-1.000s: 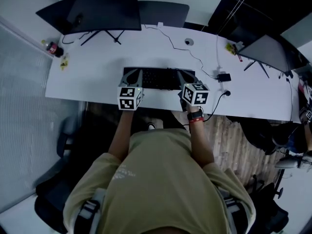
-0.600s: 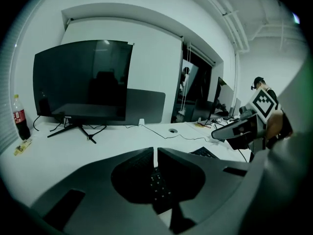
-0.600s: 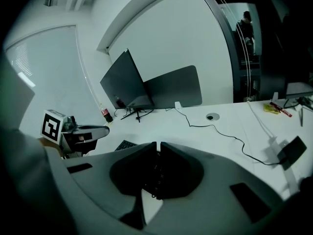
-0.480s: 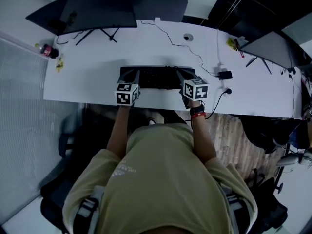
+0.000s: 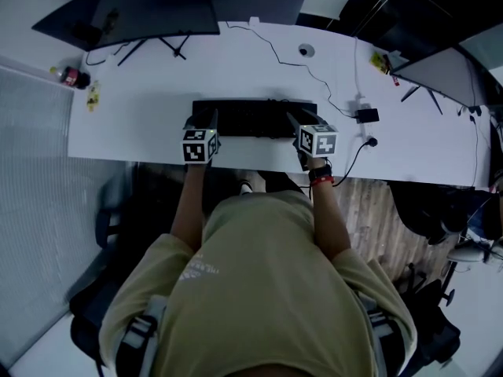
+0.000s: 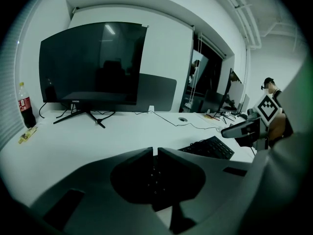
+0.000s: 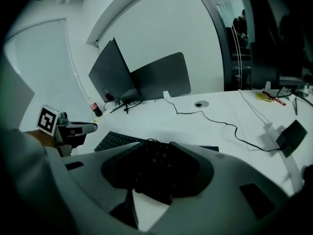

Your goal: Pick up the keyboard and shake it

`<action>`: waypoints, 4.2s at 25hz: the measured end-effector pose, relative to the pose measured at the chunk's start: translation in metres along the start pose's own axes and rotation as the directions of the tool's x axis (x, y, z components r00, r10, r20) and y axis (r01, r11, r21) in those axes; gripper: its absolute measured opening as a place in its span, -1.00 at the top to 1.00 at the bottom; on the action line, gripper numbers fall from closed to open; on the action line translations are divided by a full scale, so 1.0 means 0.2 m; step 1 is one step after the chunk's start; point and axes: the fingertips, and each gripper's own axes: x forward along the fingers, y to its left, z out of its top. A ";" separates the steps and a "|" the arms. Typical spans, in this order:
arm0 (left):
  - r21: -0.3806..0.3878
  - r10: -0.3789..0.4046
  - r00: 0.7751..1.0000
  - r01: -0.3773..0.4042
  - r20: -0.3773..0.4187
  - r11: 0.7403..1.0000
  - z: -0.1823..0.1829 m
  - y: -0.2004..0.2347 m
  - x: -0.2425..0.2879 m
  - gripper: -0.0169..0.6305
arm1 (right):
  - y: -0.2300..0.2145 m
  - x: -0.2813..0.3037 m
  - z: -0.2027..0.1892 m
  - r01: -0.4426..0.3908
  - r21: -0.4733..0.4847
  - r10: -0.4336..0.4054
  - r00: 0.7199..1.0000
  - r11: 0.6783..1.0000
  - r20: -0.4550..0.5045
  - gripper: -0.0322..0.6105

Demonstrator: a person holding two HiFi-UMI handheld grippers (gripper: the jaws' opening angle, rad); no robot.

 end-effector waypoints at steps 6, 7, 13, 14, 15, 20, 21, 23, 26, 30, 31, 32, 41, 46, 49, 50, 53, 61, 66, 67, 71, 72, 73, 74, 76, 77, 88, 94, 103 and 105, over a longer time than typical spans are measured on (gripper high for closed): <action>-0.019 0.022 0.999 -0.023 -0.040 1.000 -0.05 0.08 0.05 0.78 | -0.09 0.04 -0.02 0.018 0.035 -0.018 1.000 0.999 0.000 0.29; -0.023 0.023 0.999 -0.024 -0.048 0.999 -0.06 0.09 0.06 0.71 | -0.10 0.04 -0.01 0.020 0.039 -0.021 1.000 0.999 0.004 0.29; -0.038 0.062 0.994 -0.065 -0.091 0.997 -0.13 0.20 0.11 0.36 | -0.17 0.07 0.01 0.048 0.060 -0.049 0.999 0.997 0.018 0.25; -0.040 0.067 0.993 -0.071 -0.096 0.997 -0.14 0.21 0.12 0.33 | -0.18 0.08 0.01 0.053 0.059 -0.054 0.998 0.997 0.019 0.24; -0.043 0.069 0.992 -0.074 -0.103 0.996 -0.14 0.23 0.13 0.30 | -0.20 0.08 0.01 0.057 0.059 -0.058 0.998 0.997 0.020 0.23; -0.070 0.068 0.985 -0.079 -0.157 0.994 -0.20 0.29 0.18 0.08 | -0.27 0.11 0.02 0.089 0.062 -0.090 0.996 0.994 0.010 0.15; -0.075 0.070 0.984 -0.083 -0.163 0.994 -0.20 0.30 0.19 0.05 | -0.28 0.12 0.02 0.095 0.064 -0.095 0.995 0.993 0.010 0.13; -0.088 0.076 0.982 -0.093 -0.173 0.992 -0.22 0.33 0.21 0.02 | -0.31 0.12 0.02 0.106 0.070 -0.107 0.994 0.992 0.012 0.11; -0.101 0.071 0.981 -0.091 -0.182 0.991 -0.22 0.36 0.25 -0.04 | -0.36 0.13 0.02 0.131 0.079 -0.132 0.991 0.988 0.005 0.06; -0.128 0.048 0.976 -0.076 -0.212 0.989 -0.23 0.39 0.29 -0.16 | -0.43 0.14 0.00 0.165 0.096 -0.164 0.986 0.982 -0.022 -0.06; -0.135 0.042 0.974 -0.073 -0.221 0.988 -0.24 0.40 0.30 -0.18 | -0.45 0.15 -0.01 0.171 0.099 -0.168 0.985 0.980 -0.030 -0.07; -0.142 0.035 0.973 -0.069 -0.230 0.987 -0.24 0.41 0.32 -0.20 | -0.45 0.15 -0.01 0.173 0.101 -0.170 0.985 0.980 -0.039 -0.09; -0.176 -0.006 0.964 -0.042 -0.266 0.983 -0.26 0.47 0.38 -0.26 | -0.51 0.22 -0.06 0.179 0.124 -0.169 0.982 0.976 -0.085 -0.13; -0.212 -0.057 0.962 -0.001 -0.265 0.977 -0.27 0.49 0.41 -0.26 | -0.47 0.25 -0.06 0.125 0.125 -0.111 0.987 0.984 -0.114 -0.13; -0.225 -0.053 0.962 -0.010 -0.270 0.974 -0.27 0.50 0.41 -0.25 | -0.47 0.25 -0.08 0.132 0.128 -0.116 0.985 0.983 -0.131 -0.13; -0.224 -0.047 0.962 -0.016 -0.271 0.974 -0.27 0.51 0.41 -0.25 | -0.48 0.26 -0.10 0.134 0.132 -0.116 0.984 0.982 -0.135 -0.13; -0.227 -0.053 0.960 -0.011 -0.274 0.974 -0.27 0.50 0.41 -0.25 | -0.51 0.28 -0.12 0.143 0.144 -0.122 0.982 0.979 -0.142 -0.13; -0.238 -0.061 0.958 -0.008 -0.281 0.971 -0.26 0.44 0.40 -0.04 | -0.50 0.24 -0.10 0.164 0.135 -0.148 0.981 0.977 -0.124 -0.13; -0.230 -0.049 0.958 -0.017 -0.282 0.973 -0.25 0.43 0.36 -0.04 | -0.48 0.20 -0.08 0.167 0.154 -0.151 0.983 0.974 -0.107 -0.13; -0.228 -0.047 0.959 -0.018 -0.280 0.974 -0.24 0.43 0.35 -0.05 | -0.48 0.19 -0.07 0.167 0.155 -0.152 0.983 0.974 -0.103 -0.13; -0.229 -0.045 0.961 -0.019 -0.272 0.973 -0.22 0.42 0.32 -0.04 | -0.47 0.17 -0.06 0.170 0.150 -0.156 0.983 0.974 -0.099 -0.13; -0.229 -0.043 0.962 -0.020 -0.269 0.973 -0.22 0.41 0.30 -0.04 | -0.47 0.16 -0.06 0.171 0.149 -0.158 0.983 0.974 -0.098 -0.13; -0.229 -0.042 0.963 -0.021 -0.266 0.973 -0.22 0.41 0.29 -0.04 | -0.46 0.16 -0.05 0.171 0.149 -0.158 0.983 0.974 -0.095 -0.13; -0.229 -0.041 0.964 -0.021 -0.263 0.973 -0.21 0.41 0.29 -0.05 | -0.46 0.15 -0.05 0.172 0.151 -0.159 0.983 0.974 -0.092 -0.13; -0.227 -0.040 0.966 -0.020 -0.255 0.974 -0.20 0.40 0.27 -0.04 | -0.45 0.13 -0.04 0.171 0.155 -0.160 0.984 0.973 -0.084 -0.13; -0.226 -0.039 0.967 -0.019 -0.250 0.974 -0.20 0.40 0.26 -0.05 | -0.45 0.13 -0.03 0.170 0.156 -0.159 0.984 0.973 -0.078 -0.13; -0.191 -0.019 0.986 -0.014 -0.167 0.981 -0.06 0.37 0.20 -0.04 | -0.43 0.06 0.09 0.136 0.144 -0.140 0.990 0.980 0.017 -0.13; -0.150 -0.001 0.993 -0.017 -0.119 0.989 0.05 0.41 0.15 -0.04 | -0.39 0.04 0.16 0.115 0.141 -0.128 0.988 0.983 0.081 -0.13; -0.132 0.000 1.000 -0.003 -0.029 0.991 0.13 0.41 0.19 -0.04 | -0.41 0.03 0.27 0.114 0.086 -0.128 0.977 0.990 0.172 -0.13; -0.120 0.006 1.000 -0.006 0.003 0.993 0.18 0.44 0.20 -0.04 | -0.41 0.05 0.31 0.110 0.077 -0.124 0.971 0.991 0.204 -0.13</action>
